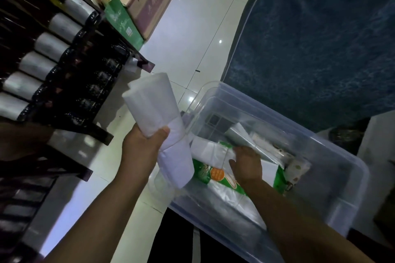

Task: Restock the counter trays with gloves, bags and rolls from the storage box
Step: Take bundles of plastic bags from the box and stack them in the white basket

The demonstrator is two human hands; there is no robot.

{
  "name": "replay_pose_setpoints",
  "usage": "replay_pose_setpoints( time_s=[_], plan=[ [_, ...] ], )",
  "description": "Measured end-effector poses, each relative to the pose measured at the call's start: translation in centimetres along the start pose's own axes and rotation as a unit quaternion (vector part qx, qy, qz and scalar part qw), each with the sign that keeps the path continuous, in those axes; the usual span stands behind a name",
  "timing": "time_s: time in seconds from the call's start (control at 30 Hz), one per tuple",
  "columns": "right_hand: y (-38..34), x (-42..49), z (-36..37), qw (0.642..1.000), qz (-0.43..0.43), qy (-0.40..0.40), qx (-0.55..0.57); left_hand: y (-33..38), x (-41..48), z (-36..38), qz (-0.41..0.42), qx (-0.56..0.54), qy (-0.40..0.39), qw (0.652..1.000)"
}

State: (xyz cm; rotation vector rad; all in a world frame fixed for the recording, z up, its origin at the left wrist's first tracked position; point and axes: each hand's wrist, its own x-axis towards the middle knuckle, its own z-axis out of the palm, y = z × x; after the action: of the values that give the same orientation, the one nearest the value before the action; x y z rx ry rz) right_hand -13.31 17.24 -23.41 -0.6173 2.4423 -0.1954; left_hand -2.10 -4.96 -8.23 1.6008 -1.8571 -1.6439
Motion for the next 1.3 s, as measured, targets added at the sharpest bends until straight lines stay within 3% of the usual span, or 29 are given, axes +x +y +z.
replay_pose_setpoints(
  time_s=[0.1, 0.2, 0.4, 0.53, 0.77, 1.0, 1.13, 1.3],
  plan=[
    [-0.2, 0.8, 1.1, 0.993, -0.016, -0.008, -0.118, -0.3, 0.1, 0.1, 0.006, 0.001, 0.002, 1.0],
    [-0.4, 0.8, 1.5, 0.985, -0.016, -0.002, -0.169, -0.5, 0.0, 0.2, 0.006, 0.0, 0.001, 1.0],
    [-0.1, -1.4, 0.6, 0.996, 0.046, -0.07, -0.036, 0.3, -1.3, 0.2, 0.007, 0.0, -0.008, 1.0],
    [0.1, -4.4, -1.6, 0.996, 0.068, -0.055, 0.018, 1.8, -2.9, 0.0, 0.017, -0.003, -0.023, 1.0],
    [-1.2, -11.6, -9.8, 0.977, 0.117, 0.123, 0.131, 5.7, -6.5, -0.7, 0.052, -0.017, -0.092, 0.994],
    [-4.8, -20.6, -17.9, 0.906, 0.131, 0.337, 0.222, 9.8, -11.3, 1.0, 0.073, -0.042, -0.201, 0.976],
    [-6.4, -24.3, -21.0, 0.871, 0.114, 0.455, 0.147, 11.8, -15.5, 3.7, 0.093, -0.048, -0.266, 0.958],
    [-5.4, -29.3, -21.8, 0.867, 0.112, 0.474, 0.107, 13.3, -21.6, 6.7, 0.083, -0.056, -0.348, 0.932]
  ],
)
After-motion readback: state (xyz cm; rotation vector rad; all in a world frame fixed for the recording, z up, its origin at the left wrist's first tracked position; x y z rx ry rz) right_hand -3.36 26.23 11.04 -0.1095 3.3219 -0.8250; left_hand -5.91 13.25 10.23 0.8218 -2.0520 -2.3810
